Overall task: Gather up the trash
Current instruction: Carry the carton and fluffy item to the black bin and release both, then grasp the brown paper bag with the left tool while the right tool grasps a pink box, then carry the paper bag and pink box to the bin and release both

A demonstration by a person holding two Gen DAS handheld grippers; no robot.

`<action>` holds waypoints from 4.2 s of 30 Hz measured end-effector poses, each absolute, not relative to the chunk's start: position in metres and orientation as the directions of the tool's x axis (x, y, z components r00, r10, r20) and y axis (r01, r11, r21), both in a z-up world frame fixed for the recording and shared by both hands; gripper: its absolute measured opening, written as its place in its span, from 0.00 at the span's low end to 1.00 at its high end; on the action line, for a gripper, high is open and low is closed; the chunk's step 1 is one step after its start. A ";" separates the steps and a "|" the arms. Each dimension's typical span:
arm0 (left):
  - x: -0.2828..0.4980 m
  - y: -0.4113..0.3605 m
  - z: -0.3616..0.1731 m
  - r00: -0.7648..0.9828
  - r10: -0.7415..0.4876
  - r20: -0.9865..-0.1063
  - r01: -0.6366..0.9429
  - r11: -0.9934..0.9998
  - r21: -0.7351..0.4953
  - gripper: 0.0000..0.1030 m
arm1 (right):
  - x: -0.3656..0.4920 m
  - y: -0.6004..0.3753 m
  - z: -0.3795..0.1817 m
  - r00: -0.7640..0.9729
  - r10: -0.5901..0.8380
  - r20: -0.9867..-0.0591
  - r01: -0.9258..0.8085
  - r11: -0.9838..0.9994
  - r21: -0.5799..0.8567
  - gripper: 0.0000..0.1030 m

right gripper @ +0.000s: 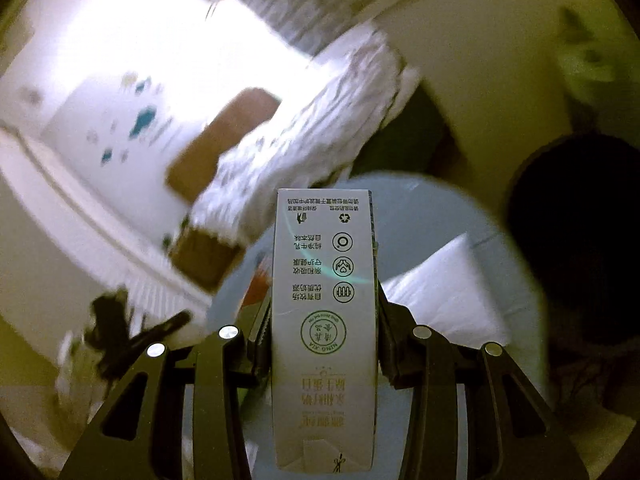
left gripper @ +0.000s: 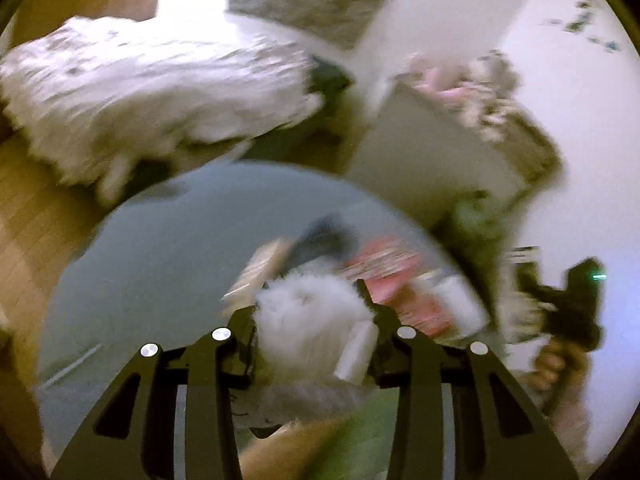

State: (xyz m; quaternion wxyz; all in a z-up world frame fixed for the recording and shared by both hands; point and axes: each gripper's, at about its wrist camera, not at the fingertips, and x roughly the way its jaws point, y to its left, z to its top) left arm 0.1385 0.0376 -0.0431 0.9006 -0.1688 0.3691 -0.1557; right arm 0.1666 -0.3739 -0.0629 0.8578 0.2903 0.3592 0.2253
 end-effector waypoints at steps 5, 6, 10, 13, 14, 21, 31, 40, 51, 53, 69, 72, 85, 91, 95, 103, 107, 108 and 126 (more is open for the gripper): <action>0.178 -0.063 -0.010 0.596 -0.616 -0.515 0.380 0.782 -0.494 0.38 | 0.180 -0.456 -0.075 0.778 0.403 -0.483 0.025 0.748 0.664 0.41; 0.187 -0.082 -0.009 0.569 -0.649 -0.505 0.412 0.756 -0.509 0.38 | 0.184 -0.471 -0.081 0.788 0.366 -0.495 0.069 0.746 0.663 0.41; 0.229 -0.175 -0.027 0.440 -0.753 -0.489 0.514 0.658 -0.550 0.38 | 0.198 -0.513 -0.113 0.786 0.265 -0.558 0.203 0.743 0.638 0.41; 0.252 -0.223 -0.047 0.363 -0.790 -0.494 0.525 0.612 -0.592 0.38 | 0.206 -0.536 -0.146 0.756 0.230 -0.613 0.281 0.732 0.621 0.41; 0.261 -0.242 -0.056 0.337 -0.797 -0.501 0.525 0.601 -0.603 0.38 | 0.209 -0.541 -0.156 0.737 0.231 -0.635 0.304 0.726 0.617 0.41; 0.301 -0.323 -0.112 0.223 -0.798 -0.560 0.510 0.585 -0.630 0.39 | 0.222 -0.570 -0.192 0.657 0.260 -0.708 0.351 0.725 0.592 0.41; 0.312 -0.356 -0.154 0.180 -0.726 -0.663 0.466 0.657 -0.593 0.46 | 0.237 -0.545 -0.213 0.550 0.290 -0.783 0.367 0.759 0.538 0.42; 0.296 -0.352 -0.136 0.235 -0.700 -0.675 0.528 0.675 -0.515 0.90 | 0.239 -0.536 -0.213 0.552 0.309 -0.774 0.342 0.763 0.548 0.59; 0.227 -0.284 -0.083 0.337 -0.747 -0.573 0.550 0.650 -0.525 0.90 | 0.256 -0.549 -0.228 0.600 0.305 -0.739 0.401 0.686 0.608 0.61; 0.209 -0.265 -0.078 0.355 -0.749 -0.559 0.550 0.651 -0.523 0.91 | 0.256 -0.545 -0.227 0.598 0.302 -0.742 0.393 0.696 0.601 0.61; 0.100 -0.053 -0.079 0.633 -0.442 -0.636 0.310 0.897 -0.315 0.91 | 0.217 -0.505 -0.196 0.594 0.136 -0.793 0.378 0.823 0.424 0.75; 0.092 -0.012 -0.085 0.668 -0.349 -0.658 0.242 0.937 -0.252 0.91 | 0.196 -0.487 -0.169 0.657 0.032 -0.753 0.356 0.868 0.347 0.77; 0.098 0.034 -0.128 0.611 -0.291 -0.736 0.276 0.950 -0.146 0.76 | 0.170 -0.248 -0.062 0.647 0.366 -0.669 -0.359 0.920 0.155 0.95; 0.105 0.039 -0.133 0.604 -0.296 -0.740 0.281 0.948 -0.150 0.72 | 0.186 -0.140 -0.064 0.585 0.330 -0.741 -0.540 0.840 -0.052 0.95; 0.104 0.032 -0.133 0.599 -0.293 -0.745 0.309 0.943 -0.122 0.72 | 0.194 -0.092 -0.080 0.566 0.270 -0.779 -0.600 0.783 -0.165 0.95; 0.104 0.030 -0.134 0.593 -0.280 -0.755 0.309 0.945 -0.109 0.62 | 0.206 -0.059 -0.111 0.581 0.158 -0.799 -0.602 0.743 -0.291 0.95; 0.099 0.030 -0.129 0.616 -0.287 -0.734 0.308 0.945 -0.111 0.48 | 0.214 -0.065 -0.117 0.518 0.187 -0.835 -0.591 0.784 -0.191 0.74; 0.097 0.031 -0.127 0.625 -0.293 -0.723 0.306 0.945 -0.118 0.42 | 0.217 -0.070 -0.118 0.503 0.196 -0.842 -0.575 0.803 -0.157 0.59; 0.089 0.054 -0.089 0.709 -0.369 -0.600 0.233 0.927 -0.294 0.38 | 0.176 -0.169 -0.047 0.503 0.585 -0.637 -0.533 0.789 0.304 0.32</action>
